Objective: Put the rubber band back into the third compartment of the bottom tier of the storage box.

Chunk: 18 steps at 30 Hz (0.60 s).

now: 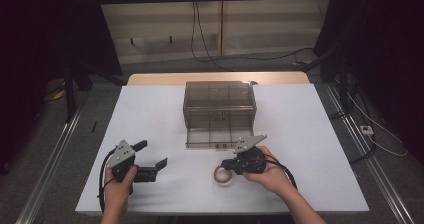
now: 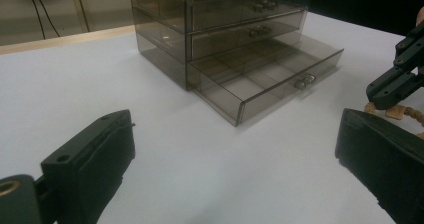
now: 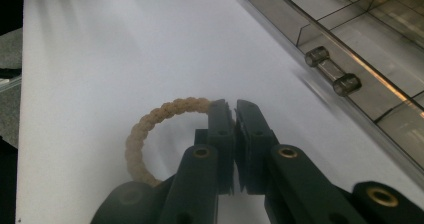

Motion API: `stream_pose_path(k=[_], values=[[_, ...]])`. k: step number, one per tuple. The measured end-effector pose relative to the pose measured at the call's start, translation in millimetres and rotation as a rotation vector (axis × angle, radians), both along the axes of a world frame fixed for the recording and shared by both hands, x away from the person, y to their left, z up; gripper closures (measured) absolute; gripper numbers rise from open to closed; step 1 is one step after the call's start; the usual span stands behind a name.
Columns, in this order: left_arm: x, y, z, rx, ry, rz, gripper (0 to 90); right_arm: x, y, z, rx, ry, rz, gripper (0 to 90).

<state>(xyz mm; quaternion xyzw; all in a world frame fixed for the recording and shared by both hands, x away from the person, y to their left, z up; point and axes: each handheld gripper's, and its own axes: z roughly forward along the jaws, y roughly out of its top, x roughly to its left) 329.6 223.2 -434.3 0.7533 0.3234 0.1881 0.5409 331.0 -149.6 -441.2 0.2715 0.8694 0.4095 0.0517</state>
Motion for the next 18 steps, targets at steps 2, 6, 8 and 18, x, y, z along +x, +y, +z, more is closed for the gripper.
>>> stream_pose_path(k=[2,6,8,18], values=[[-0.2,-0.6,-0.5,0.003,0.004,-0.001,2.7,0.5,-1.8,1.6,-0.007,0.002,-0.002,86.0],[-0.5,-1.3,-0.7,0.005,0.004,-0.002,2.7,2.3,-5.8,6.2,-0.001,0.007,-0.007,86.0],[-0.7,-0.3,-0.5,0.01,0.003,-0.002,2.7,3.3,-7.1,7.9,-0.001,0.004,-0.01,86.0],[-1.3,1.2,-0.4,0.011,0.002,0.001,2.7,5.3,-8.7,16.3,-0.006,-0.005,-0.02,86.0]])
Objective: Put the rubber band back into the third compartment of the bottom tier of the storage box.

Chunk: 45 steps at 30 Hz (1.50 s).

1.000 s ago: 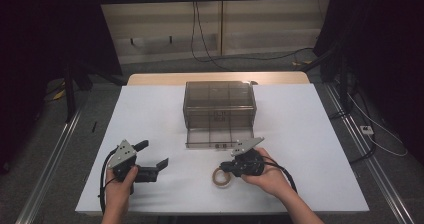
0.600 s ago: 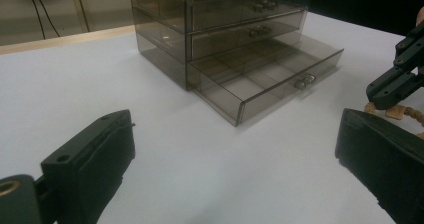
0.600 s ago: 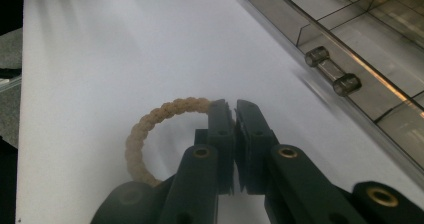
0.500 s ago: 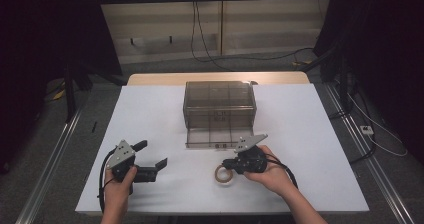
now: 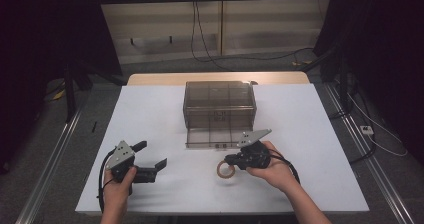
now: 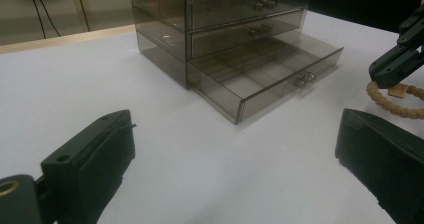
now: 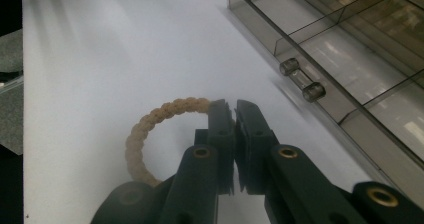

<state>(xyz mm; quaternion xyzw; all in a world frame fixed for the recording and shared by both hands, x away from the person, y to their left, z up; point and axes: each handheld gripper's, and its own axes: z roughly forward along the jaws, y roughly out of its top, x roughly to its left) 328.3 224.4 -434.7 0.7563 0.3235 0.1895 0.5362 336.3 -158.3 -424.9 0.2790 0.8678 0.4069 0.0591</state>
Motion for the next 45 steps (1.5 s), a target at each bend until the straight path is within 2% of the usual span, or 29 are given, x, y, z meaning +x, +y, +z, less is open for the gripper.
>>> stream_pose_path(k=[9,34,45], values=[[-0.2,-0.2,0.0,0.001,0.0,0.0,2.7,4.3,-4.9,5.1,0.006,0.009,-0.015,86.0],[-0.9,0.9,0.1,-0.006,0.001,0.001,2.7,12.6,-8.9,16.3,0.0,-0.01,-0.018,86.0],[-1.0,1.0,0.0,-0.008,0.001,0.004,2.7,18.8,-11.7,23.0,0.017,-0.018,-0.035,86.0]])
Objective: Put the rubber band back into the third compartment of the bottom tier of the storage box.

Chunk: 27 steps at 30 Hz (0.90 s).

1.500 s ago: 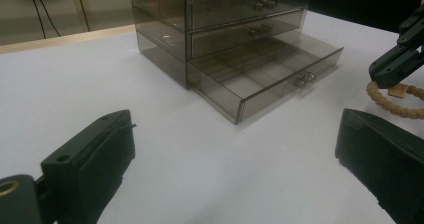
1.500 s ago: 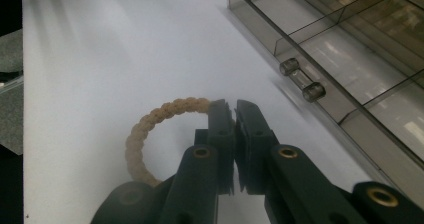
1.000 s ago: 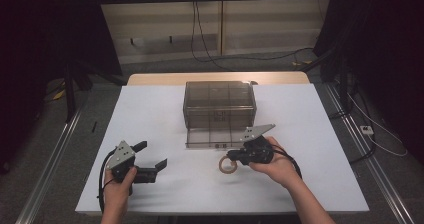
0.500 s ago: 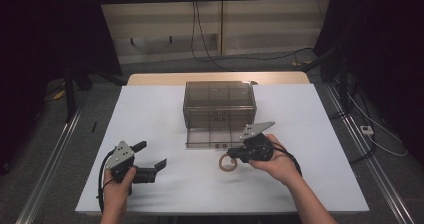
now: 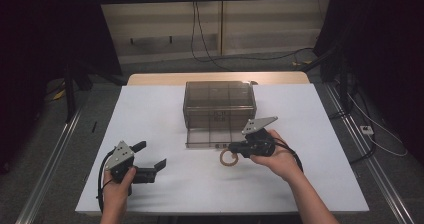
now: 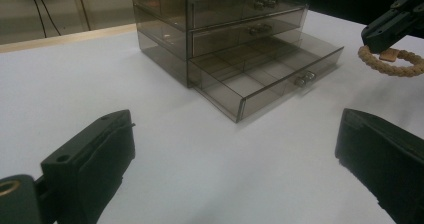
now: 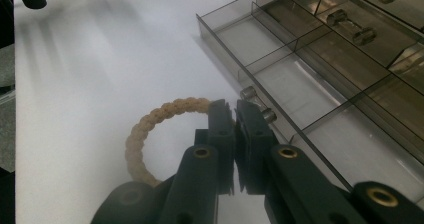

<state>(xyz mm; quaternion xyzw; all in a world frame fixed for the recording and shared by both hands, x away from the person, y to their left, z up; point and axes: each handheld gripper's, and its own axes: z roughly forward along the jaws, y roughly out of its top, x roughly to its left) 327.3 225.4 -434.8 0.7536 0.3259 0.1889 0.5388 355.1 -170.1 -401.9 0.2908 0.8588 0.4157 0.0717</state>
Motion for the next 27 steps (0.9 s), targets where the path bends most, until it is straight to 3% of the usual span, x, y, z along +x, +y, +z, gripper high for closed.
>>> stream_pose_path(k=[12,14,27], values=[[-0.1,1.1,0.0,0.015,-0.002,-0.003,2.7,1.0,-2.1,4.1,-0.011,-0.006,-0.004,86.1],[-0.5,0.7,-0.4,-0.001,0.003,0.004,2.7,1.6,-3.0,4.4,-0.011,-0.008,-0.007,86.0],[-0.5,2.6,0.2,0.001,0.001,0.001,2.7,8.9,-8.9,4.1,-0.011,0.01,-0.033,86.1]])
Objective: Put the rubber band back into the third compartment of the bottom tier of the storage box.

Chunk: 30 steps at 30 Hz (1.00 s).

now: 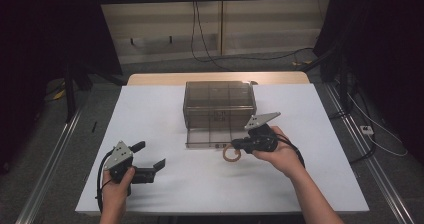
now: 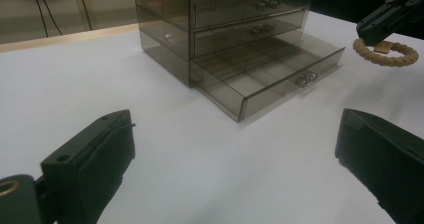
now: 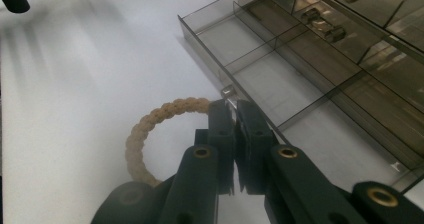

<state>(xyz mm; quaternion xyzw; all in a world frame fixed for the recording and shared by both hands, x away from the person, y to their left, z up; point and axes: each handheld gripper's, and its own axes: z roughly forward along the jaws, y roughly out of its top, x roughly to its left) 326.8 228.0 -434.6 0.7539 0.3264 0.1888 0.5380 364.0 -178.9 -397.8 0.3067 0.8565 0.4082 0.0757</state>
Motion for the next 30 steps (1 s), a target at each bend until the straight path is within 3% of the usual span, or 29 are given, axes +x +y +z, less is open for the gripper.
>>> stream_pose_path(k=[30], values=[[0.0,-0.6,-0.8,-0.008,0.004,0.004,2.7,13.7,-9.4,4.8,-0.026,0.016,-0.03,86.1]])
